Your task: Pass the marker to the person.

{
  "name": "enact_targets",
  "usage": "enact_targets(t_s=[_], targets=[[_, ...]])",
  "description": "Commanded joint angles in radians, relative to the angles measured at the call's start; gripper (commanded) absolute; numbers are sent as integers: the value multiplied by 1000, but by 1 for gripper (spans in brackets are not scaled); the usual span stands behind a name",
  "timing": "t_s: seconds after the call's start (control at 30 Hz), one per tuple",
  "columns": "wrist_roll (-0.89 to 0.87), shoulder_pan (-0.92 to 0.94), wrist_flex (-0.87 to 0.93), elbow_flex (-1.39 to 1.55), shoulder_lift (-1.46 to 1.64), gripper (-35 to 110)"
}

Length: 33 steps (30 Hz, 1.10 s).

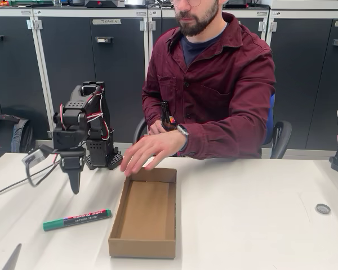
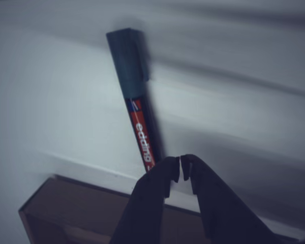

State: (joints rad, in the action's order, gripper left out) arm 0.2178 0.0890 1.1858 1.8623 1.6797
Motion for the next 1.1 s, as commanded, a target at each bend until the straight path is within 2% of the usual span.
enact_targets(t_s=[0.0, 0.47, 0.77, 1.07], targets=[[-66, 3, -12, -71, -63, 0], [-124, -2, -11, -104, -135, 19], [-100, -14, -63, -60, -164, 18], [35, -86, -12, -49, -176, 18]])
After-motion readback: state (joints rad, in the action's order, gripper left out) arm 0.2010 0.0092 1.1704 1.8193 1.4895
